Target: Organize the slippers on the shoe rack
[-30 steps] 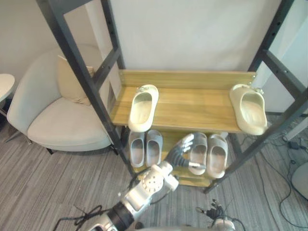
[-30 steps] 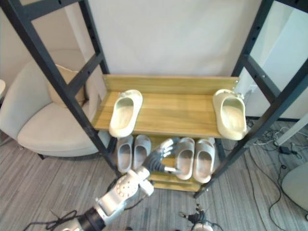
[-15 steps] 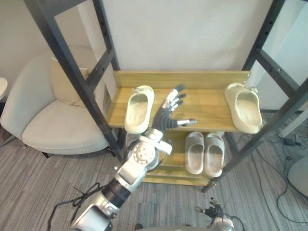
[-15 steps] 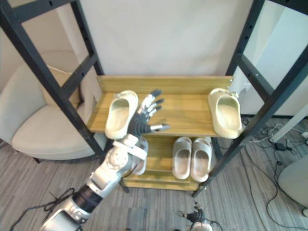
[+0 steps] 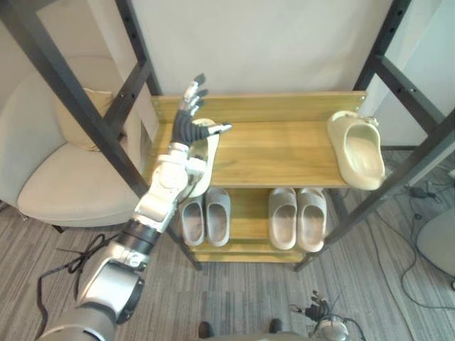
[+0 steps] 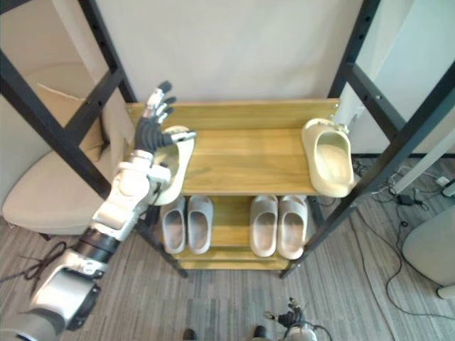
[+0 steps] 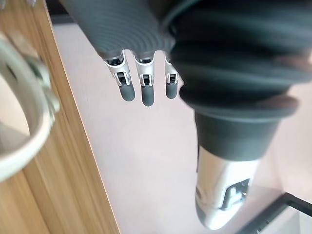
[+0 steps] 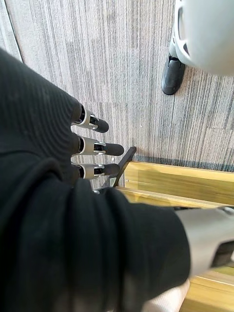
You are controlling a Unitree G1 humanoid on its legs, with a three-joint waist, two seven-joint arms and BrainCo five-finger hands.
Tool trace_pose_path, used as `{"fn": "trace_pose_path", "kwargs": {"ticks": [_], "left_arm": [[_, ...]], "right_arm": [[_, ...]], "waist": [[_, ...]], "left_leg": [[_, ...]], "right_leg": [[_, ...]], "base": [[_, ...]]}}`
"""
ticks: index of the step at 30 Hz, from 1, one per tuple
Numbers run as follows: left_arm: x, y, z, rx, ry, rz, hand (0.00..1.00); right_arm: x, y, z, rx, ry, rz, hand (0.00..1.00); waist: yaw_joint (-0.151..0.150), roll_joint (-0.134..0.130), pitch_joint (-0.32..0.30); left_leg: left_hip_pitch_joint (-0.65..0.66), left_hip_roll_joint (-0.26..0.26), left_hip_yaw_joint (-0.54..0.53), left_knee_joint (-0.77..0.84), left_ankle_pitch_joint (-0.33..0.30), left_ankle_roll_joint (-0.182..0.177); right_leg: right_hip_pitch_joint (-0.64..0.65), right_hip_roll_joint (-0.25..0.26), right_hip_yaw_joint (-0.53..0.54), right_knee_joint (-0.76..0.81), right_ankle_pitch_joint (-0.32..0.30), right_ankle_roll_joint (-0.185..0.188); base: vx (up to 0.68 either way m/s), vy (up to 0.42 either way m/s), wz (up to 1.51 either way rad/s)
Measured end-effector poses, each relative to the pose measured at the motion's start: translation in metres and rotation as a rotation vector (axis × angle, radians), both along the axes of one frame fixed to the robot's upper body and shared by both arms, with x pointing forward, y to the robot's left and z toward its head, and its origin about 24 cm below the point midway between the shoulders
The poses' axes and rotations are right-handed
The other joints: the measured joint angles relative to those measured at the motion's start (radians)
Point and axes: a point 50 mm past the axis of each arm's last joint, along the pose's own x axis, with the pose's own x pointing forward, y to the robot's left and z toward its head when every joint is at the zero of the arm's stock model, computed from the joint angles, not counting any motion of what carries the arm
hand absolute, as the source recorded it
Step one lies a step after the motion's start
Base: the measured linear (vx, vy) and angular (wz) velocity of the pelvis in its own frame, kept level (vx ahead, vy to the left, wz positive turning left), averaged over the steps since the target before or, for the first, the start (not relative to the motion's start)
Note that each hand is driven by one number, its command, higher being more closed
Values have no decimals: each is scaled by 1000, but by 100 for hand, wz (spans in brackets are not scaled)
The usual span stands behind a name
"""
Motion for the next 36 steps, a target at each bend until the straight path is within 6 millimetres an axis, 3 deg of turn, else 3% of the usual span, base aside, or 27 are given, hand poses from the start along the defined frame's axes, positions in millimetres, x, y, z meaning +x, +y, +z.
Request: {"fn": "trace_pose_path", "kwargs": {"ticks": [4,14,22,36], "left_arm": [[8,18,8,54,4,75,0],[11,41,10,98,17,166,0],[10,52,14,152,5,200,0],[11,61,13,424,-2,302,0]], "right_arm": [[5,0,2,0,-20,3,0],[8,1,4,1,-36,5,0],[8,0,5,2,-39,7,0],[9,1,5,4,-47,9,0]], "waist": [[-2,10,23],[-2,12,35],[1,15,38],[0,22,42]], "left_leg": [[-6,0,4,0,0,0],[-24,0,3,1,0,0],[-20,5,0,14,0,0],[-18,8,-1,14,0,0]], "right_leg": [[-11,0,6,4,0,-1],[-29,0,8,9,-1,-3],[-31,0,10,37,-13,-16],[-31,4,15,38,-13,-15]], "base": [[-7,-5,-3],[0,0,0],[-31,-3,0],[-4,0,-1]]}}
